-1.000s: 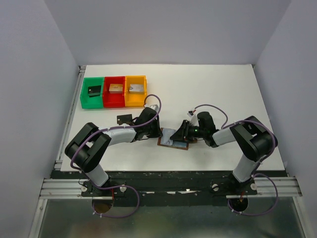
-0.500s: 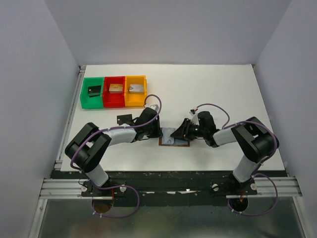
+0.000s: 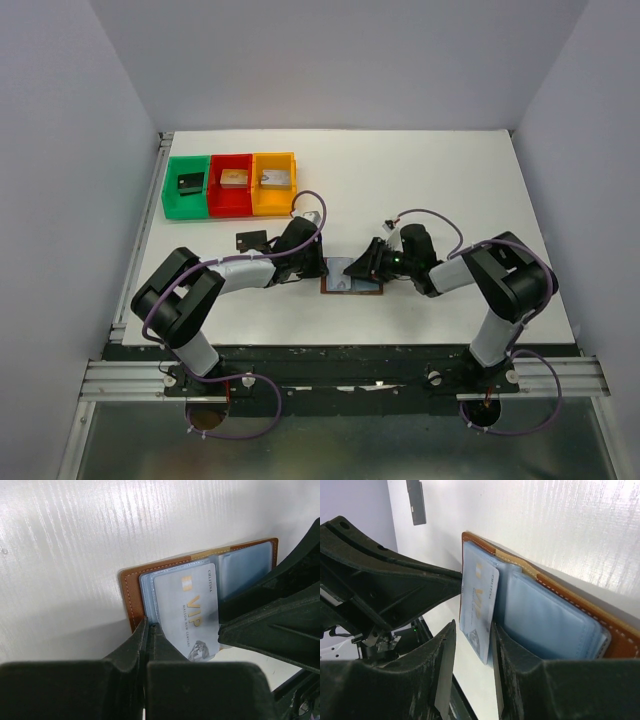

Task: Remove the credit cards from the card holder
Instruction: Remove the credit card from the card holder.

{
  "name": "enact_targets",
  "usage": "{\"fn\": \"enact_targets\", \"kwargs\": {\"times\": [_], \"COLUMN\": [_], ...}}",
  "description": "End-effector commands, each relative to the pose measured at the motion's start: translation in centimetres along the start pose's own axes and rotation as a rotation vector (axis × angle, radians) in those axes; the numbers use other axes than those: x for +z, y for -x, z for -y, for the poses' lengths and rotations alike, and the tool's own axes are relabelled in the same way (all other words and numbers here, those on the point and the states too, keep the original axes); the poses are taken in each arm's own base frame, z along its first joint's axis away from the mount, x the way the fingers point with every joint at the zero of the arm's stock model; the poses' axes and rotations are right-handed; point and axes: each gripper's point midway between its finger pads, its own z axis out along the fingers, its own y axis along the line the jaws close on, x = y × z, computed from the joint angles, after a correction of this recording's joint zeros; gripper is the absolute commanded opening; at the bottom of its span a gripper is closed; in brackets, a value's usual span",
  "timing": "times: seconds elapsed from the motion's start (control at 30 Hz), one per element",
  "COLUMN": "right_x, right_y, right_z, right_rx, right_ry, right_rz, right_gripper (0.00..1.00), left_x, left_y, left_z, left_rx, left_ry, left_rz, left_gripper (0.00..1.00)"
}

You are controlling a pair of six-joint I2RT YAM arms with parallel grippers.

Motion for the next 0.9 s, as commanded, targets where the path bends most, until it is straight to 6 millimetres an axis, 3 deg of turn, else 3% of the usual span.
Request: {"fn": "enact_targets", "kwargs": {"times": [0.0,0.4,0.87], "right_x": [0.5,1.2,0.4], "right_y": [-0.1,-0.4,-0.8], "right_z": [-1.5,-0.9,0.9], "right_rx": [-0.014,-0.002,-0.092], "right_ry": [0.092,0.089,-0.036], "right_rz": [-0.035,-0.069,-0.107], "right_gripper": [0.41,0.35,0.04], "left_x": [0.3,0.5,-0.5], "left_y": [-2.2,-2.4,-1.3], "left_z": [-1.2,-1.2,-1.7], "left_rx": [0.008,0.010,0.007], "left_ry": [0.044,0.045,0.087], "left_rz": [-0.068,-0.075,-0.021], "left_gripper": [0.00,0.00,0.00]}}
